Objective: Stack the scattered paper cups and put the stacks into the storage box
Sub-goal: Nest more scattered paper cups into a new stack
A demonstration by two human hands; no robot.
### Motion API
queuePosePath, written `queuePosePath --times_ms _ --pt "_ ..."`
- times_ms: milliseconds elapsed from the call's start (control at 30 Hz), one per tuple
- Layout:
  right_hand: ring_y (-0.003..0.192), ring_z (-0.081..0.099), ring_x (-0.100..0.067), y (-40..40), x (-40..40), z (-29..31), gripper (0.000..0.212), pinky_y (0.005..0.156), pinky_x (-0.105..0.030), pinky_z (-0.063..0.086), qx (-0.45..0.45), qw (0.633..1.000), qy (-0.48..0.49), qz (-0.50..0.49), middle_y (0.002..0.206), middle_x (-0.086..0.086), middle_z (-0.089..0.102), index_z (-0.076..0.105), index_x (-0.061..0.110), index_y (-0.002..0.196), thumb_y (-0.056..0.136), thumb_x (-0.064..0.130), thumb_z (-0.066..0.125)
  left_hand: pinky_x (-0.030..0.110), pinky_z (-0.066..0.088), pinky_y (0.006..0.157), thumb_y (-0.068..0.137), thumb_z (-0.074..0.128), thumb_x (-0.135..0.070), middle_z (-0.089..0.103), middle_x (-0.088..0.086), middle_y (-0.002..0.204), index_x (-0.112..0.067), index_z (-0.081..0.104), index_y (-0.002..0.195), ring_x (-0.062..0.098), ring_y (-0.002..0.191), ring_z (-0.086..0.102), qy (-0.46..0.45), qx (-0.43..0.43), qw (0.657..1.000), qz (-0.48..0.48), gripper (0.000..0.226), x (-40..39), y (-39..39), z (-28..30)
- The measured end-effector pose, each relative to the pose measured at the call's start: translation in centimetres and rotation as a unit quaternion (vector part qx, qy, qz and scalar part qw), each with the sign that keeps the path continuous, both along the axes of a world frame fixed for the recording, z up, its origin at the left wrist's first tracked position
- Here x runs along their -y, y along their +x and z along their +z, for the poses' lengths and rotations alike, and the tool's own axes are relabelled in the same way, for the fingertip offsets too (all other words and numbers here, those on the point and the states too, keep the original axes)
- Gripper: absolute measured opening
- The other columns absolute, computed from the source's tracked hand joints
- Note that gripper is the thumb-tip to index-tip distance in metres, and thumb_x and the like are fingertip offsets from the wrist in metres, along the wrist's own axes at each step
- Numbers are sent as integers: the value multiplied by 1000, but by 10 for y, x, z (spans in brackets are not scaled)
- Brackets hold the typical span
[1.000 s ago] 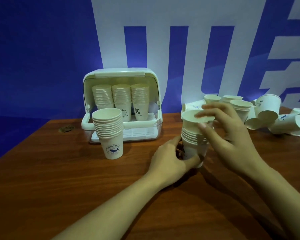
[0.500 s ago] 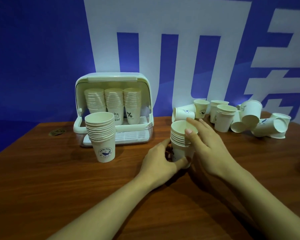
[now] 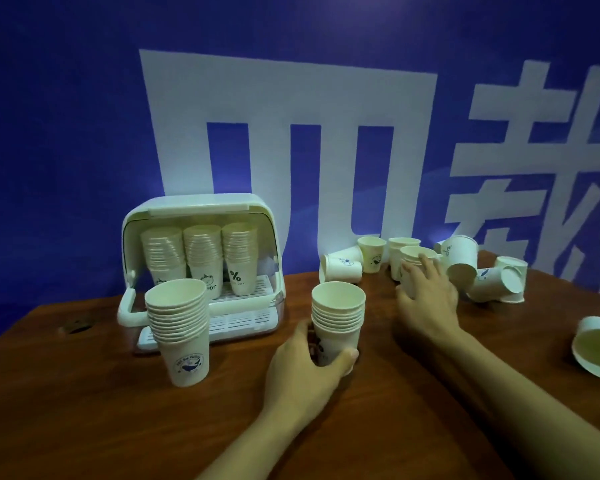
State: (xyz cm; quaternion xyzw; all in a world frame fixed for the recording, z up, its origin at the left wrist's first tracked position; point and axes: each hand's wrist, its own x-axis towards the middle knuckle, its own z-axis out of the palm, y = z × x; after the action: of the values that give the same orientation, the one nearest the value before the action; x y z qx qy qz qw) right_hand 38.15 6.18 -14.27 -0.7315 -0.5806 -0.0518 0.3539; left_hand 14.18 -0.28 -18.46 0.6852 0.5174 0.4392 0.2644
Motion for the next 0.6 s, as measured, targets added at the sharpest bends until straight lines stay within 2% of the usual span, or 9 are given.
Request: queuePosePath --times_ms 67,167,200,267,333,400,467,600 --pt "157 5 -29 16 -23 4 55 123 -57 8 83 996 -6 -32 168 -7 22 43 21 150 97 21 58 31 58 96 63 70 -78 71 -24 119 -41 59 127 -1 109 67 -7 6 1000 -6 75 -2 0 0" --pt "157 2 -35 32 -51 13 64 124 -54 1 120 989 -28 -77 166 -13 26 30 10 156 100 27 54 31 58 96 60 71 -78 71 -27 116 -44 60 124 -4 107 66 -16 13 1000 -13 73 -4 -1 1" --pt "156 5 -37 35 -58 14 62 124 -54 1 127 987 -47 -93 162 -14 33 33 8 155 99 28 54 31 58 96 60 70 -78 71 -28 114 -45 60 122 -5 106 66 -19 15 1000 -14 72 -4 -1 1" --pt "151 20 -39 37 -66 15 46 123 -56 7 154 980 -70 -108 146 -14 53 55 10 137 95 28 60 30 58 94 59 71 -78 71 -29 112 -45 61 119 -7 104 66 -25 16 999 -16 69 -3 -2 2" --pt "138 37 -35 35 -64 18 24 119 -53 14 168 981 -47 -85 125 -10 65 70 14 111 93 27 62 29 58 93 60 72 -76 72 -29 112 -44 62 119 -8 102 66 -24 18 999 -17 68 -3 -3 3" --pt "123 48 -31 29 -54 24 13 115 -50 17 167 984 -14 -55 103 -7 68 72 17 91 91 24 61 29 59 93 61 72 -77 72 -28 114 -43 62 124 -5 104 67 -23 17 999 -19 72 -3 -4 3" --pt "110 55 -29 27 -44 30 10 112 -50 21 155 987 -3 -38 87 -4 65 65 22 79 89 21 65 31 59 94 64 74 -75 72 -27 116 -42 62 128 -3 105 68 -22 15 999 -21 74 -2 -5 3" --pt "88 61 -24 28 -23 34 17 91 -49 47 88 995 -41 15 81 0 69 70 24 77 87 37 75 34 59 99 71 79 -70 71 -24 123 -42 59 136 0 110 67 -24 9 999 -22 73 -1 -5 3"
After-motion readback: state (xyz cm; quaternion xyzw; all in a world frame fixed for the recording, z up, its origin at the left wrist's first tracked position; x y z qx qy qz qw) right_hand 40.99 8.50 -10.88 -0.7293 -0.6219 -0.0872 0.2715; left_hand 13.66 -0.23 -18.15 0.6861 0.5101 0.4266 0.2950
